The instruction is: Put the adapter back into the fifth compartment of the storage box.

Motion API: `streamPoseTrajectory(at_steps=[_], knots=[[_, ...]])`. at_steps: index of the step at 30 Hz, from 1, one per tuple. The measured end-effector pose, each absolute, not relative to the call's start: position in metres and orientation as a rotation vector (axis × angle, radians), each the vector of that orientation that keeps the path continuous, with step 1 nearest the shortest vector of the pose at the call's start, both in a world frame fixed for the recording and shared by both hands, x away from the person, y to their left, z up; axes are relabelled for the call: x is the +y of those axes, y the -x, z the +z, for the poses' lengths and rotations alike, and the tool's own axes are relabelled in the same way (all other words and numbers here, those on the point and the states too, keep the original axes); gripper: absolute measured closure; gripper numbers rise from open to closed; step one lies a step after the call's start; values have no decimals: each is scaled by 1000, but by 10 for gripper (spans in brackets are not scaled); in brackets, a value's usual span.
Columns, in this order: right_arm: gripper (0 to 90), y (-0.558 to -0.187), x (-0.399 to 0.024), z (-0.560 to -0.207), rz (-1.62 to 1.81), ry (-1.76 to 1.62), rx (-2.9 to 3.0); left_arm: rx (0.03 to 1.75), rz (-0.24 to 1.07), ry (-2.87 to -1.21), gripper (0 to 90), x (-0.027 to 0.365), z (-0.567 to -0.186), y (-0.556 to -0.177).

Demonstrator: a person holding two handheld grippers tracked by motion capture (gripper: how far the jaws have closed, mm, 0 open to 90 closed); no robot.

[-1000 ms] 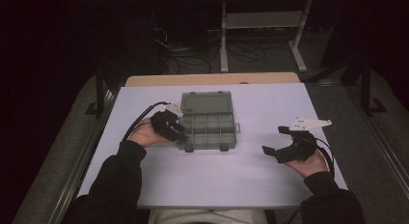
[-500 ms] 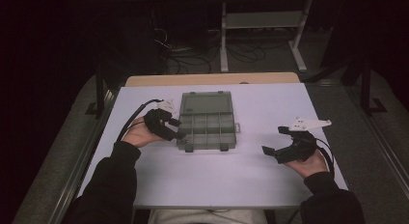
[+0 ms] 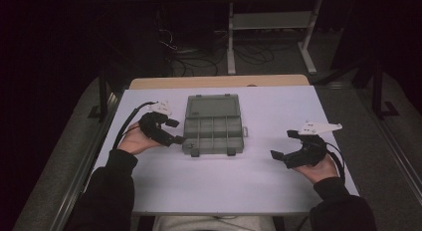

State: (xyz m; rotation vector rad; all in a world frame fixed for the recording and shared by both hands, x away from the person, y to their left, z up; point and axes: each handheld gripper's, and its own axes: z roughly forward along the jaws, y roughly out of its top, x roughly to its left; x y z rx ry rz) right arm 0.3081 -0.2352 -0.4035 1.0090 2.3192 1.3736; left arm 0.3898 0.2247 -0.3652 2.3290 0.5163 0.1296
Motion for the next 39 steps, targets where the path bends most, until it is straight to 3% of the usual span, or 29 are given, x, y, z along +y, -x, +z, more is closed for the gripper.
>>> streamPoseTrajectory(at_steps=[15, 20, 39], knots=[[0, -308, -236, -403, 1374, -1014, 2315, 578, 179, -2240, 136, 253, -358, -377], [0, -308, -235, -403, 1373, -1009, 2315, 607, 223, -2202, 10, 260, -356, -374], [0, -308, -235, -404, 1369, -1013, 2315, 675, 289, -2075, 0, 304, -361, -349]])
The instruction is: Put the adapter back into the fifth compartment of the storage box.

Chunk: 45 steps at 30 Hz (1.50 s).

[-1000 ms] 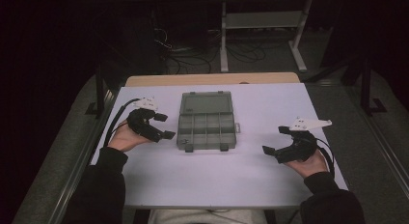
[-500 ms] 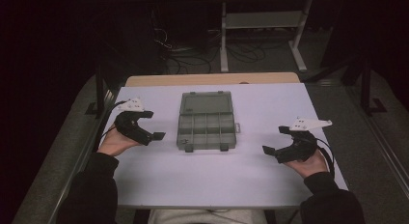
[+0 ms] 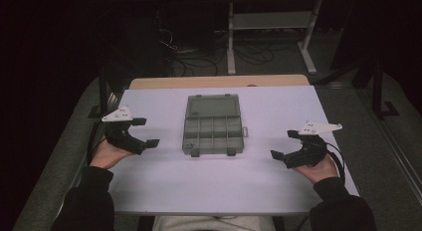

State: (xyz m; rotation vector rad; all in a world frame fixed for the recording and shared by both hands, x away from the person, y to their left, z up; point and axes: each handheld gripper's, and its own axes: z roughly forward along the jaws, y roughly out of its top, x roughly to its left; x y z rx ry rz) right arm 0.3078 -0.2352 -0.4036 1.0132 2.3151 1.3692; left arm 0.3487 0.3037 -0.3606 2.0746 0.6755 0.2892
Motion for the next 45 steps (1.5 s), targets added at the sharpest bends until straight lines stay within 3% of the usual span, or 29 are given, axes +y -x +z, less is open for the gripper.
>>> streamPoseTrajectory(at_steps=[45], knots=[[0, -308, -235, -404, 1366, -1016, 2316, 818, 446, -1926, 0, 373, -376, -312]])
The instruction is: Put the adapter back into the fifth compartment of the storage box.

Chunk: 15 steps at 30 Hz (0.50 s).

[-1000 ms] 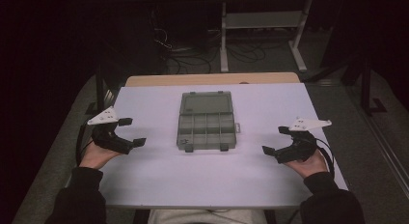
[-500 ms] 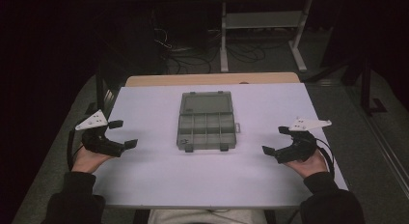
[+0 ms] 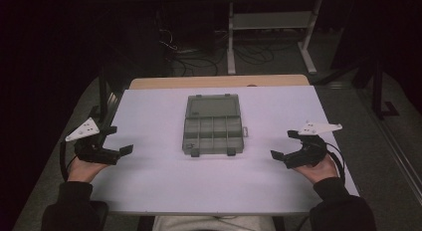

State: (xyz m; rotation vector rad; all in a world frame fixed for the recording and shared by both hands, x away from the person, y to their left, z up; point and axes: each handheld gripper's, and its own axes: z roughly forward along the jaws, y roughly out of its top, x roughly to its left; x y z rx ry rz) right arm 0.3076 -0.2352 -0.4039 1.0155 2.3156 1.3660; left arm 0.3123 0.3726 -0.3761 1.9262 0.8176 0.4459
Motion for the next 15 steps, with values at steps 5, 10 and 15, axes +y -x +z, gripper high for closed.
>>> streamPoseTrajectory(at_steps=[5, 10, 15], knots=[[0, -308, -235, -404, 1365, -1017, 2315, 837, 461, -1914, 0, 378, -378, -309], [0, -307, -235, -404, 1366, -1017, 2313, 857, 460, -1895, 0, 385, -381, -306], [0, -307, -235, -404, 1368, -1022, 2315, 880, 466, -1885, 0, 391, -386, -304]])
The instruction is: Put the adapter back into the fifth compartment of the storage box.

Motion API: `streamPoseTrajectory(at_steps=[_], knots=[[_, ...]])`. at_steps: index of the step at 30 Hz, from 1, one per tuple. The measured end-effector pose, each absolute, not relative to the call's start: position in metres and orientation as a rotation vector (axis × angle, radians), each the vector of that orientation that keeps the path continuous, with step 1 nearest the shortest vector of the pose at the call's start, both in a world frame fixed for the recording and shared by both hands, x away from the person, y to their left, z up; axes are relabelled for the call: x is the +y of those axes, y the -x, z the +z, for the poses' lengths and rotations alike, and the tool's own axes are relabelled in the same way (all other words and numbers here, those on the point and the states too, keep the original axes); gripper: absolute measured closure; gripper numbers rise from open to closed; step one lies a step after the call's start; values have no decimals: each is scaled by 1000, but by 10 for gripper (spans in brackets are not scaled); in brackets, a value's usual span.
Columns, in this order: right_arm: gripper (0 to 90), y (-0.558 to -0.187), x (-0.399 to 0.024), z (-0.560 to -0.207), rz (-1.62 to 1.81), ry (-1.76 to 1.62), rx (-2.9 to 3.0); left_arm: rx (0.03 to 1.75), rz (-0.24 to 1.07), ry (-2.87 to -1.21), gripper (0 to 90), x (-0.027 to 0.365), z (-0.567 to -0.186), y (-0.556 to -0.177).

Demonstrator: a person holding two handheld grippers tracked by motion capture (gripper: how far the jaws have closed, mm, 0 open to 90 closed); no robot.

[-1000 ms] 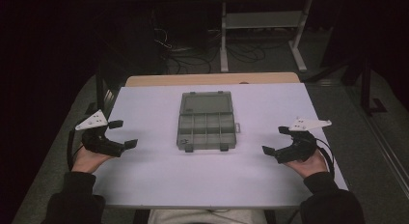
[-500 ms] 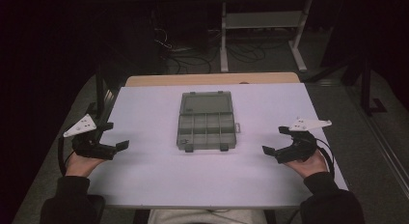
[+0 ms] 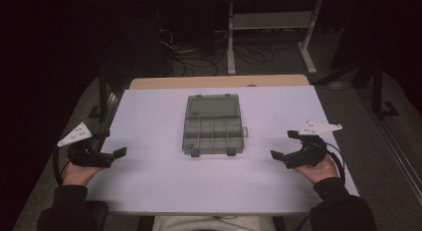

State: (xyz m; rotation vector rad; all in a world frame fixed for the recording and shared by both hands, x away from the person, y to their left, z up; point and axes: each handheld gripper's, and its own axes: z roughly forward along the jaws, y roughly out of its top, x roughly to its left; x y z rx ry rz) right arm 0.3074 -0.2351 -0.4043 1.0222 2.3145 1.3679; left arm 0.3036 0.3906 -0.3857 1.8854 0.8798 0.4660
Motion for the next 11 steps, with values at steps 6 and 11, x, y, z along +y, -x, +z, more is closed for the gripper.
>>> streamPoseTrajectory(at_steps=[6, 11], knots=[[0, -308, -235, -405, 1368, -1023, 2315, 892, 472, -1874, 0, 395, -391, -301], [0, -308, -236, -406, 1369, -1028, 2315, 883, 460, -1881, 0, 394, -395, -301]])
